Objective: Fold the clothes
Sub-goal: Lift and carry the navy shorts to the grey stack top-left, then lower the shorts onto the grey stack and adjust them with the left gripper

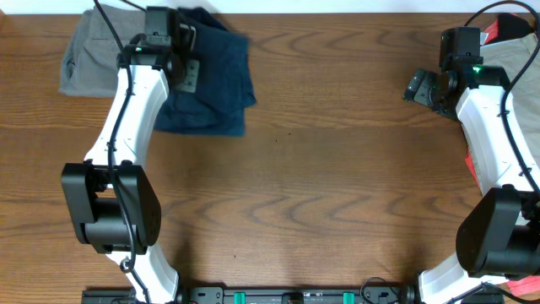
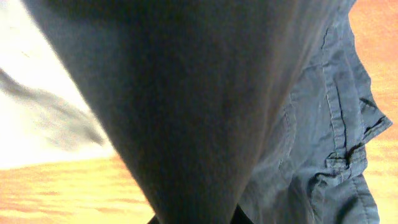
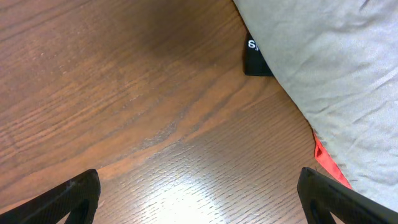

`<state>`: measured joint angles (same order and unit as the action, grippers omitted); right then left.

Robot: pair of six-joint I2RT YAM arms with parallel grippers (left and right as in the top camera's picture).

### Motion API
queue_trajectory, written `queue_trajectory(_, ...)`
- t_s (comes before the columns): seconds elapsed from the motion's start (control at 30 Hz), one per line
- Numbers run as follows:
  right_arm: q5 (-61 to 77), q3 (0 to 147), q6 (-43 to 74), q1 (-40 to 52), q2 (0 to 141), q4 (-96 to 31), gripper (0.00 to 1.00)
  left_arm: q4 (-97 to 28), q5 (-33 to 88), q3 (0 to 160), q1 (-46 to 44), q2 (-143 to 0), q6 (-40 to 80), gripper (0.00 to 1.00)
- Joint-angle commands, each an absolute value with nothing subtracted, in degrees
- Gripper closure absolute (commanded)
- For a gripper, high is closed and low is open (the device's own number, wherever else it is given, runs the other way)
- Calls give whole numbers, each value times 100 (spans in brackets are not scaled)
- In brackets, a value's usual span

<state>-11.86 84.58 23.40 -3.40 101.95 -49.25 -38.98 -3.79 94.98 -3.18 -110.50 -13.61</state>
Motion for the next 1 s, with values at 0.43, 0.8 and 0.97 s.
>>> queue_trajectory(0.43, -1262, 8468, 2263, -294, 10068, -4930, 1, -2733, -2040, 9701, -311, -11115, -2506, 94)
queue_trajectory(0.8, -1262, 8468, 2265, -294, 10068, -4928, 1, -2324, -2495, 9701, -314, -11113, -2504, 94)
queue_trajectory(0.97, -1262, 8468, 2263, -294, 10068, -4930, 1, -2324, -2668, 9701, -368, -11054, -2506, 94)
